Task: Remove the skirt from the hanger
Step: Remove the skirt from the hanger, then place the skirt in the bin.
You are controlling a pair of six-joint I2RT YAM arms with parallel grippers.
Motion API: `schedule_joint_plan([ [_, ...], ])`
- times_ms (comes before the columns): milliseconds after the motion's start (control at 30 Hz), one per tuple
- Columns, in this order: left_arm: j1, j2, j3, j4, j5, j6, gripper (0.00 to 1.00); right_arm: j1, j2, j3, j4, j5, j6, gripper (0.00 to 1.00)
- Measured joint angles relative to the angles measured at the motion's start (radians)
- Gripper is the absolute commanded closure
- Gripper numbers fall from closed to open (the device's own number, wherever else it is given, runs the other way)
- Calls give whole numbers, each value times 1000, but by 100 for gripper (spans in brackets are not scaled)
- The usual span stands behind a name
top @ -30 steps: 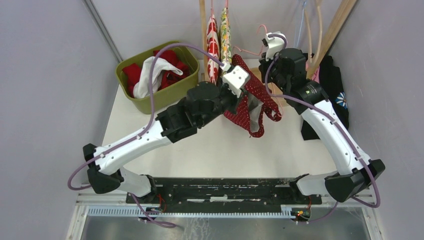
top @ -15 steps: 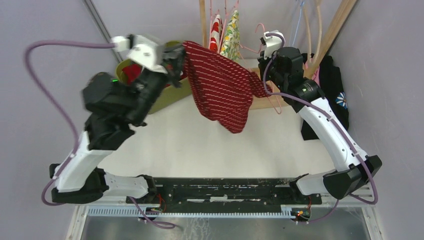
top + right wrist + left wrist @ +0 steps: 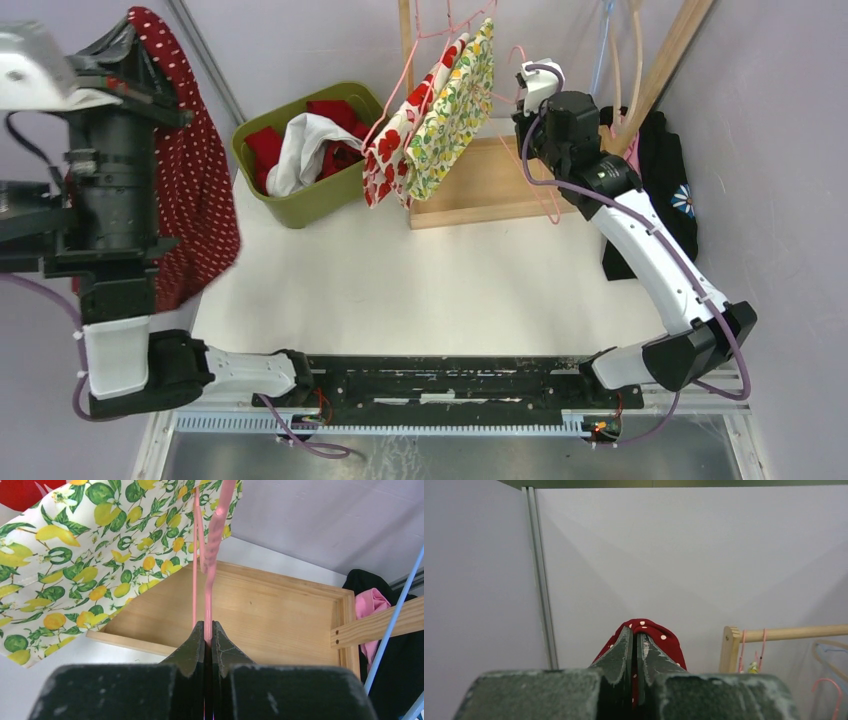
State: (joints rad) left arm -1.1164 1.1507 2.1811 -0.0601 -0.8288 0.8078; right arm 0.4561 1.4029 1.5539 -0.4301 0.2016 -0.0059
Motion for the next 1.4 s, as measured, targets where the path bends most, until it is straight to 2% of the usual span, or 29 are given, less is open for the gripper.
schedule_joint_plan([
  [233,0,153,26,49,-11,146,97,0,24,27,3,1,1,99],
  [400,3,215,0,21,-11,161,97,0,35,40,11,0,1,99],
  [533,48,205,-39,-41,-10,121,97,0,43,43,13,-1,1,99],
  [700,222,192,-55,-194,47,-53,97,0,52,43,14,-1,1,99],
  [833,371,248,27,-320,158,-179,97,0,56,45,14,0,1,99],
  [1033,542,307,47,-354,312,-258,97,0,60,58,15,0,-3,99],
  [1167,748,344,52,-358,422,-349,97,0,64,71,18,1,-6,99],
  [1300,942,456,178,-349,523,-469,97,0,65,81,19,2,-10,99],
  [1400,1035,573,315,-311,609,-568,97,0,65,81,19,3,-14,99],
])
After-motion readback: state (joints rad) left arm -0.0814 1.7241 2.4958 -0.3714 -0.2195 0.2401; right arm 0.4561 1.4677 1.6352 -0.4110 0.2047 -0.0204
